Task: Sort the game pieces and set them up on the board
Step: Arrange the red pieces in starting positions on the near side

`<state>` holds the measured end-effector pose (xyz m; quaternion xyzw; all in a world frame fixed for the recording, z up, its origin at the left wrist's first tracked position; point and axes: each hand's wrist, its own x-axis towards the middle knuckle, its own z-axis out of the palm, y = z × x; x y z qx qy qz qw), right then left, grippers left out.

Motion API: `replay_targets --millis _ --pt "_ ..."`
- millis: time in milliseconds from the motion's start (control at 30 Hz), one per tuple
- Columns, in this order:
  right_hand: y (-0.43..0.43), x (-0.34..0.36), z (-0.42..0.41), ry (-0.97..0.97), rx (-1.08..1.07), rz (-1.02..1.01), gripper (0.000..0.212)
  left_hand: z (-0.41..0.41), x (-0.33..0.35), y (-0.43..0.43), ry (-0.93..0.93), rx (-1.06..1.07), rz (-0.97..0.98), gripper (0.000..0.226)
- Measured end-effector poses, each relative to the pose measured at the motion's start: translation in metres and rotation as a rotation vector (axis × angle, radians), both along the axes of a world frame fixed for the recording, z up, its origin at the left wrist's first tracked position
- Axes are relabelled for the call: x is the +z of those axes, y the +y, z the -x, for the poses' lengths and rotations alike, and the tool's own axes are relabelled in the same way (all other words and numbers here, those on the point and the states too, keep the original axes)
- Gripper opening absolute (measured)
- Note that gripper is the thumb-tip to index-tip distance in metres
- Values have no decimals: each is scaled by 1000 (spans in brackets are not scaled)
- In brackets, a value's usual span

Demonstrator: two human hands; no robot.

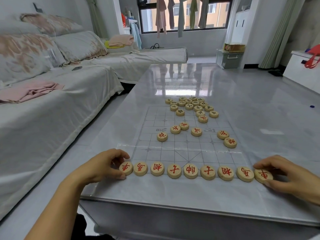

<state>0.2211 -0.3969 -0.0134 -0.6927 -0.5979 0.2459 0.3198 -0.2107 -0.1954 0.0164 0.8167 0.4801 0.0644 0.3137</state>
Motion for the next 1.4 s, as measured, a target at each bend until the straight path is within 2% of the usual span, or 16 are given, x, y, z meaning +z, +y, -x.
replay_targets --millis 333,500,567,633,833,933,1033,1200,1300,1400 --pt "-4 10 7 41 -22 107 80 -1 0 0 10 5 13 46" --pt "-4 15 11 39 -97 146 82 -3 2 2 -28 42 17 28" --pt "-1 16 14 17 -134 104 66 -5 3 4 -39 72 -14 19" --pt "6 21 20 22 -183 60 25 -9 5 7 -41 124 -55 17" --pt "47 36 18 -13 -335 -18 25 -32 6 19 -70 225 -173 31" --pt "76 54 23 -76 -309 42 31 -52 7 25 -71 203 -215 34" --pt "97 56 34 -211 -265 160 37 -76 9 27 -88 116 -265 35" --pt "109 39 43 -436 -225 265 45 -116 3 29 -18 -128 -302 41" --pt "111 37 35 -427 -234 259 45 -129 0 34 106 -198 -290 41" --pt "110 34 26 -400 -247 271 48 -128 2 38 172 -176 -258 42"
